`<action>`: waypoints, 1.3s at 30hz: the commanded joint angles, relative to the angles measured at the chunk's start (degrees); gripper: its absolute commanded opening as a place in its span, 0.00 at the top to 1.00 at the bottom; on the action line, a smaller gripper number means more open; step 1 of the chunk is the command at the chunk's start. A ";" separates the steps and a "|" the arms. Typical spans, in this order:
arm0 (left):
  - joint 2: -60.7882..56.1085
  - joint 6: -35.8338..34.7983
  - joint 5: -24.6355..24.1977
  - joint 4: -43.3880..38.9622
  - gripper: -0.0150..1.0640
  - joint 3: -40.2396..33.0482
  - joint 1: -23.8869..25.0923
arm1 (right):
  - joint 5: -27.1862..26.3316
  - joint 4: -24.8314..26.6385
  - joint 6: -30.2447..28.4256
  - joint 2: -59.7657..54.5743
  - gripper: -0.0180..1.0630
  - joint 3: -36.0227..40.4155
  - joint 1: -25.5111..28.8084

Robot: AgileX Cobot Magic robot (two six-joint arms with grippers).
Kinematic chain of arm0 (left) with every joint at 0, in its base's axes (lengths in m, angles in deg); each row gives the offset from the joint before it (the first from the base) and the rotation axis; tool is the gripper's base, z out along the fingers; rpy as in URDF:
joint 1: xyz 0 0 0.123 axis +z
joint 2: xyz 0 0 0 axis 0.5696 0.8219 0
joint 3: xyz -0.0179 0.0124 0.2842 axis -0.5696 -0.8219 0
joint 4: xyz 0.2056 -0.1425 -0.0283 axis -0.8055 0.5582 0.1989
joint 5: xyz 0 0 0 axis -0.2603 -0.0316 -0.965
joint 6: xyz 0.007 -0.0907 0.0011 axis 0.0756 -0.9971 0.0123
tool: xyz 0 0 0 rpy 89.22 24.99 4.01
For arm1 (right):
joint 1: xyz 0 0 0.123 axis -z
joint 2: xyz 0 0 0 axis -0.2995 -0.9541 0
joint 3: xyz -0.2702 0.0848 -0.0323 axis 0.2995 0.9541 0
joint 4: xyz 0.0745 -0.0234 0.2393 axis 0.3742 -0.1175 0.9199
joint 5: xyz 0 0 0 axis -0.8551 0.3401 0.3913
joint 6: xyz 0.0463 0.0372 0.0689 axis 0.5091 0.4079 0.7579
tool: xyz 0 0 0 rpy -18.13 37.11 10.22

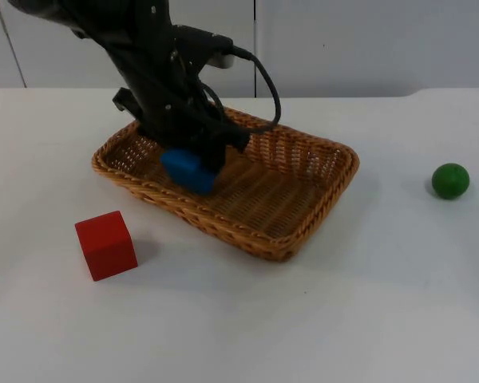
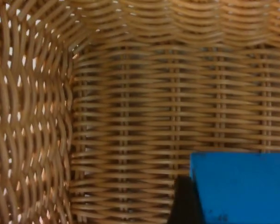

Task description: Place all geometric objects except the red cube into the basket.

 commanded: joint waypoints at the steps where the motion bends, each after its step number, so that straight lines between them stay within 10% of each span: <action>1: -0.25 0.07 0.79 1.46 0.35 0.45 -0.13 | -0.71 0.00 -0.65 -0.03 0.01 -0.25 0.35; 7: -1.12 0.07 -0.70 4.19 0.11 0.45 -0.13 | -0.99 0.00 -0.65 -0.03 0.01 -0.25 0.35; 27: -20.88 0.00 -16.54 5.48 0.11 -2.98 0.06 | -0.41 0.00 -0.65 -0.03 0.01 -0.25 0.35; 39: -32.31 -2.48 -11.39 4.77 0.11 -19.87 1.90 | -0.19 0.00 -0.65 -0.03 0.01 -0.25 0.35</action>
